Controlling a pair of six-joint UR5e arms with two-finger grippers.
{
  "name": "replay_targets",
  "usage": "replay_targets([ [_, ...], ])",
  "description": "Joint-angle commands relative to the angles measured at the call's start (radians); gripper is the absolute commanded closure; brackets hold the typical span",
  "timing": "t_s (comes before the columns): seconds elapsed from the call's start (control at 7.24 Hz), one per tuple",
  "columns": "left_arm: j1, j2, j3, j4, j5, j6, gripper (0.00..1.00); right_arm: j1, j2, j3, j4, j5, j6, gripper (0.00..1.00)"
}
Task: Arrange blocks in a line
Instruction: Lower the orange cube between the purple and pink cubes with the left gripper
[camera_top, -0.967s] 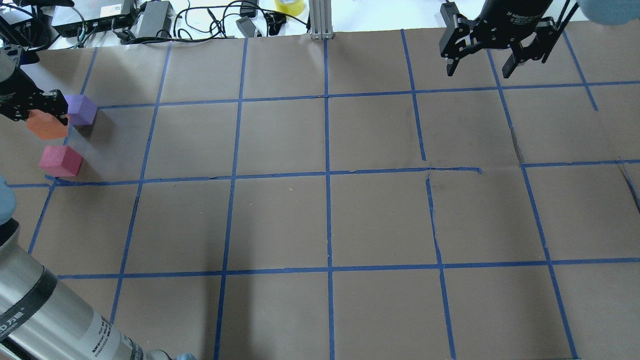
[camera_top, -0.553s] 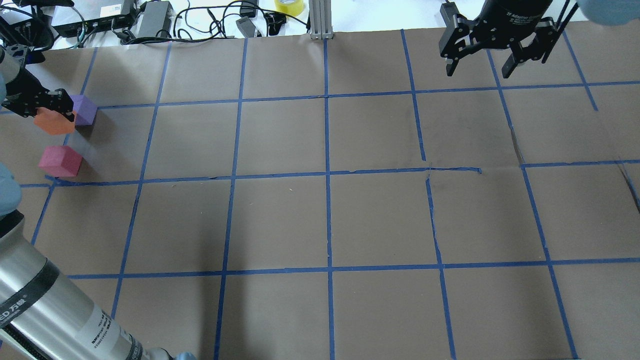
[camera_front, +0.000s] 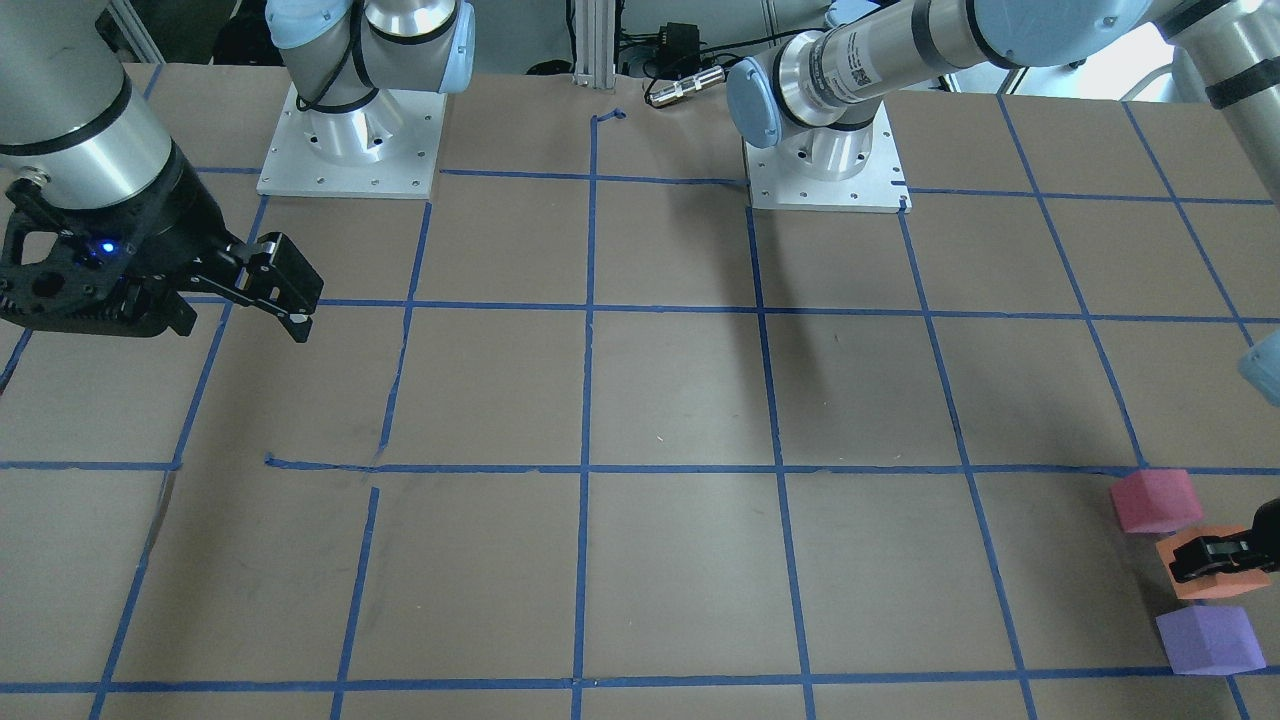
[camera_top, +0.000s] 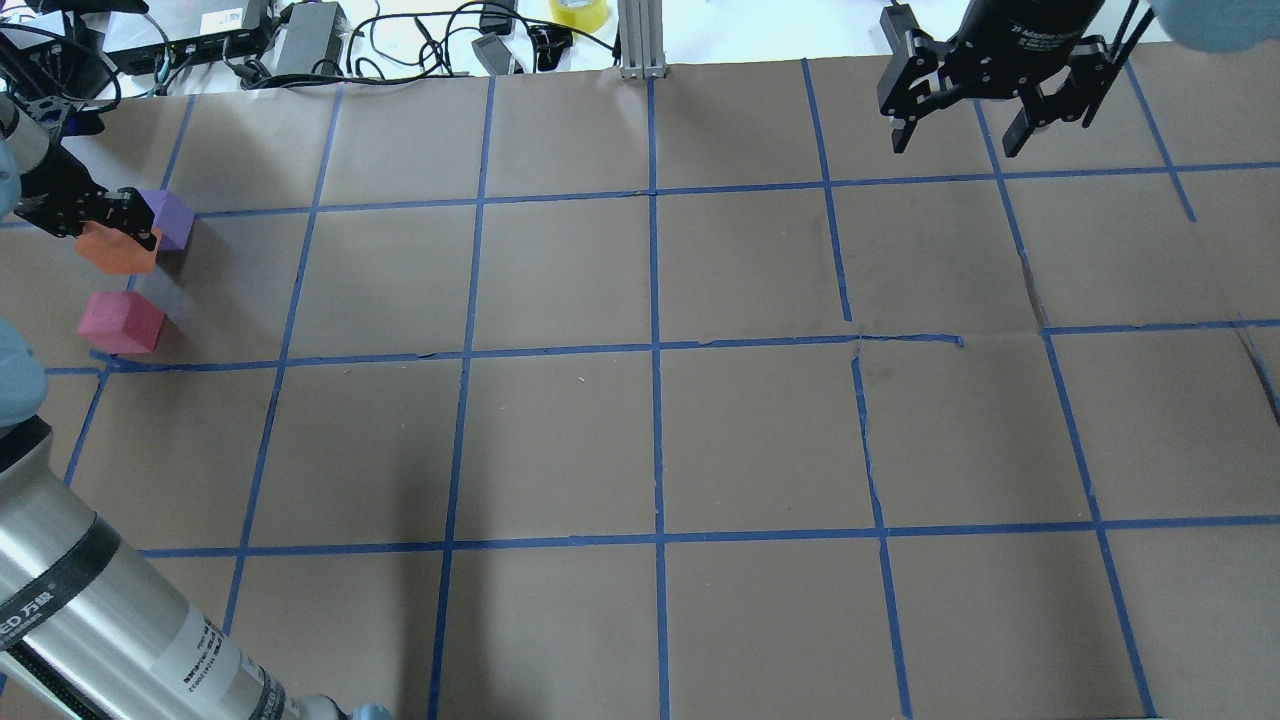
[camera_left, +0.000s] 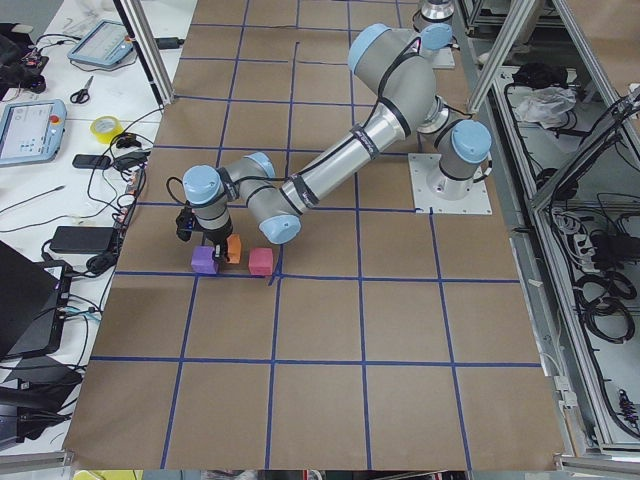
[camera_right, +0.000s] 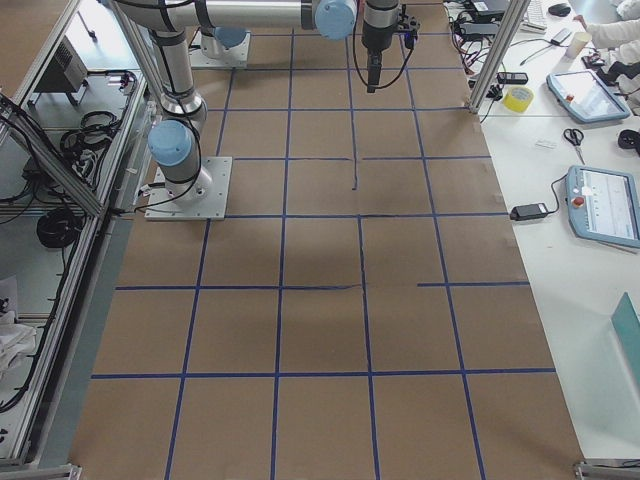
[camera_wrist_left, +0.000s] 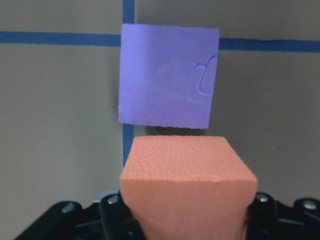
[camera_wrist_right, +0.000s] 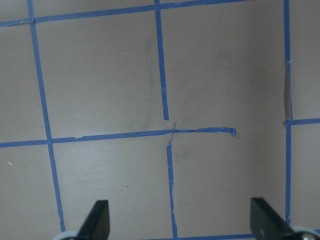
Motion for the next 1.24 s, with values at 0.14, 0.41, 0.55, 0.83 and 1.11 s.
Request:
replay_targets([
  [0.14, 0.0, -0.004, -0.004, 0.009, 0.004, 0.06, 1.0, 0.0, 0.003, 0.0, -0.002, 0.003, 0.0, 0.0],
  [0.41, 0.002, -0.006, -0.007, 0.005, 0.003, 0.062, 1.0, 0.0, 0.0, 0.003, 0.0, -0.004, 0.0, 0.0],
  [0.55, 0.002, -0.006, -0.007, 0.008, 0.004, 0.082, 1.0, 0.0, 0.0, 0.003, 0.0, -0.001, 0.0, 0.0],
  [0.83, 0.002, -0.024, -0.013, 0.011, 0.009, 0.08, 1.0, 0.0, 0.002, 0.003, 0.0, 0.002, 0.0, 0.0],
  [1.11, 0.002, -0.047, -0.024, 0.014, 0.01, 0.08, 1.0, 0.0, 0.0, 0.003, 0.0, -0.001, 0.0, 0.0],
])
